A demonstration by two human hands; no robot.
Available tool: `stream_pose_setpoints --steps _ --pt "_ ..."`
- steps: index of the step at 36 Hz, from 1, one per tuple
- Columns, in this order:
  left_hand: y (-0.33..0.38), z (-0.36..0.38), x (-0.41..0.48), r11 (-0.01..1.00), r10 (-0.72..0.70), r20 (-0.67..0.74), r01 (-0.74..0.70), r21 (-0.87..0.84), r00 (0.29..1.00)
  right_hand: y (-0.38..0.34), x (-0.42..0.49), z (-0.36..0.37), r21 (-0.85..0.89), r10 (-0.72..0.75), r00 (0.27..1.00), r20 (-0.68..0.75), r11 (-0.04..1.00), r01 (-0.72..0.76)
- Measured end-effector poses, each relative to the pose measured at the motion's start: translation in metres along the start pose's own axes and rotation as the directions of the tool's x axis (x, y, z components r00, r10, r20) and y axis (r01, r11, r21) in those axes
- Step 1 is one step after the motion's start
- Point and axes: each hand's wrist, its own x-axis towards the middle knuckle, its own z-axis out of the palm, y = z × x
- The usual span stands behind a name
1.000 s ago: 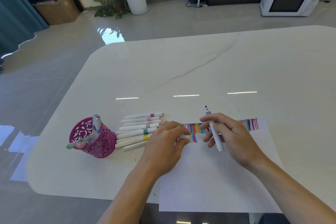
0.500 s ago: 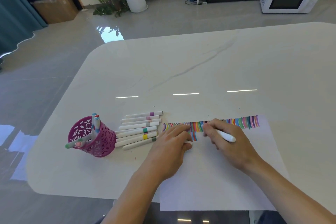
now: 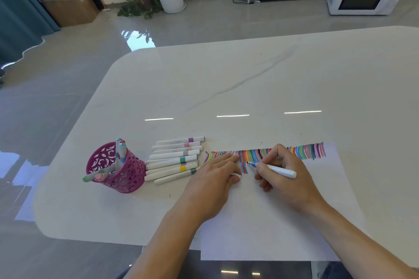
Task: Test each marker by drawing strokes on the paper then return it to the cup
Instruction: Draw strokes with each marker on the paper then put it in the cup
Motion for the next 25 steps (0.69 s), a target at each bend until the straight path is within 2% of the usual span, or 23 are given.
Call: stream_pose_setpoints --steps 10,25 --pt "-0.0005 -0.0003 0.0014 0.999 -0.024 0.023 0.024 -0.027 0.999 0.0028 0.001 -0.0012 -0.064 -0.029 0.999 0.02 0.997 0.03" --pt "-0.0028 0.0038 0.0021 0.997 -0.07 0.029 0.071 -0.01 0.997 -0.0037 0.0018 -0.0017 -0.105 0.02 1.0 -0.004 0.994 -0.02"
